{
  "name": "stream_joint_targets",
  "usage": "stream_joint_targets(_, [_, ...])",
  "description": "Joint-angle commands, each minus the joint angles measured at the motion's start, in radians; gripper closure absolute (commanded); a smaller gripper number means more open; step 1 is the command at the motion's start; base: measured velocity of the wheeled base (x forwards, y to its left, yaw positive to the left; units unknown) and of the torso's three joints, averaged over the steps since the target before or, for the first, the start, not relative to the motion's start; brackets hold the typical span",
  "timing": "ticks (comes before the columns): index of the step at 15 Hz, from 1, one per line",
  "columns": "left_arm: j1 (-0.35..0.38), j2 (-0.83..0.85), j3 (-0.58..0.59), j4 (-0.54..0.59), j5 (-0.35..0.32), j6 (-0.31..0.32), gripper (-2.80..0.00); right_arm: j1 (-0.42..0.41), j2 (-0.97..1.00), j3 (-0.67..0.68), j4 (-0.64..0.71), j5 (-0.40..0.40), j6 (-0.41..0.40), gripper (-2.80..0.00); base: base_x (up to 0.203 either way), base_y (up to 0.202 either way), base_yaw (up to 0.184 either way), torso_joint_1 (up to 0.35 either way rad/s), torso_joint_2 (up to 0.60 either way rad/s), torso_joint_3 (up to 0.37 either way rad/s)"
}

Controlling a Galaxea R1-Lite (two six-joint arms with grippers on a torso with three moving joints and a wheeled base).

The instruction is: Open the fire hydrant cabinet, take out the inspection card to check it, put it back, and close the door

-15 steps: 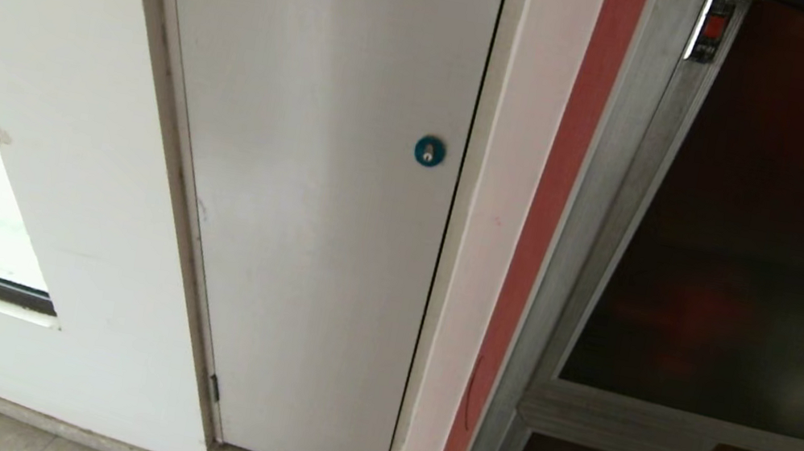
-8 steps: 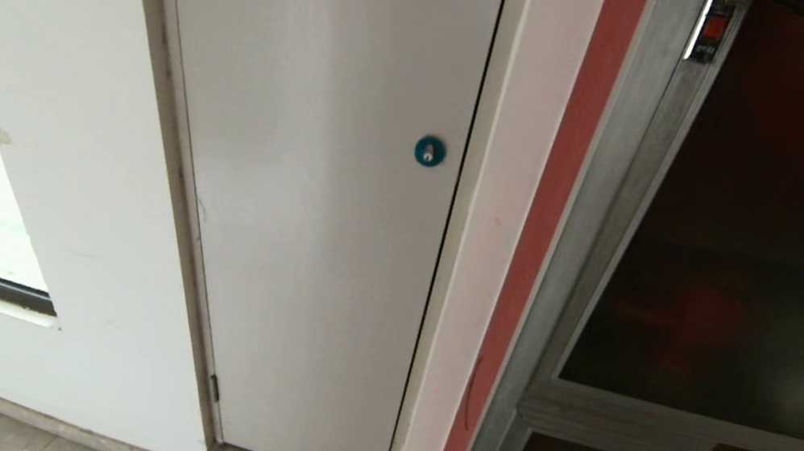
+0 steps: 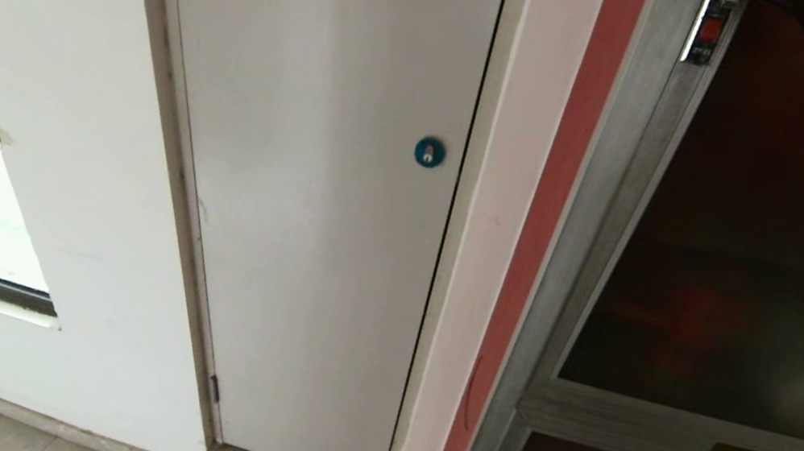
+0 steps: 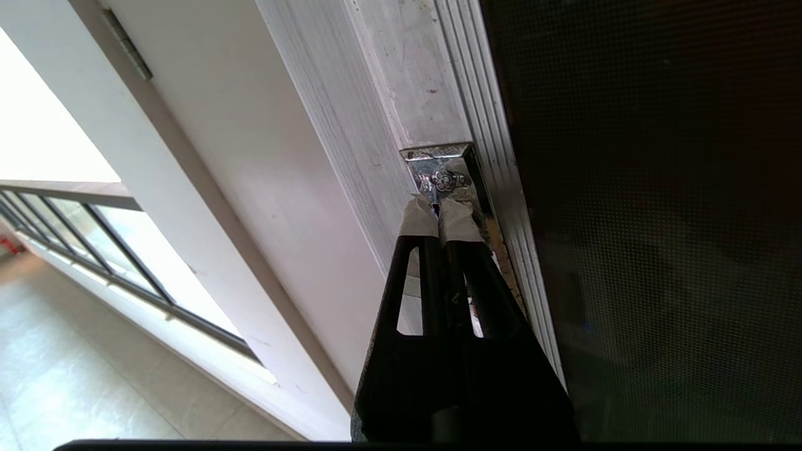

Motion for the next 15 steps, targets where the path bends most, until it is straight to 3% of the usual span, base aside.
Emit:
stream_joint_targets(1, [0.000, 0.001, 0.002, 0.000, 0.000, 0.000, 0.00, -0.005, 0.007, 0.003, 0.014, -0.001, 0.002, 0.00, 0.000, 0.000, 0.000, 0.000, 0.00, 0.000])
stream_joint_targets(15, [0.000, 0.001, 0.002, 0.000, 0.000, 0.000, 0.00, -0.005, -0.018, 0.003, 0.058, 0.036, -0.010, 0.00, 0.000, 0.000, 0.000, 0.000, 0.00, 0.000])
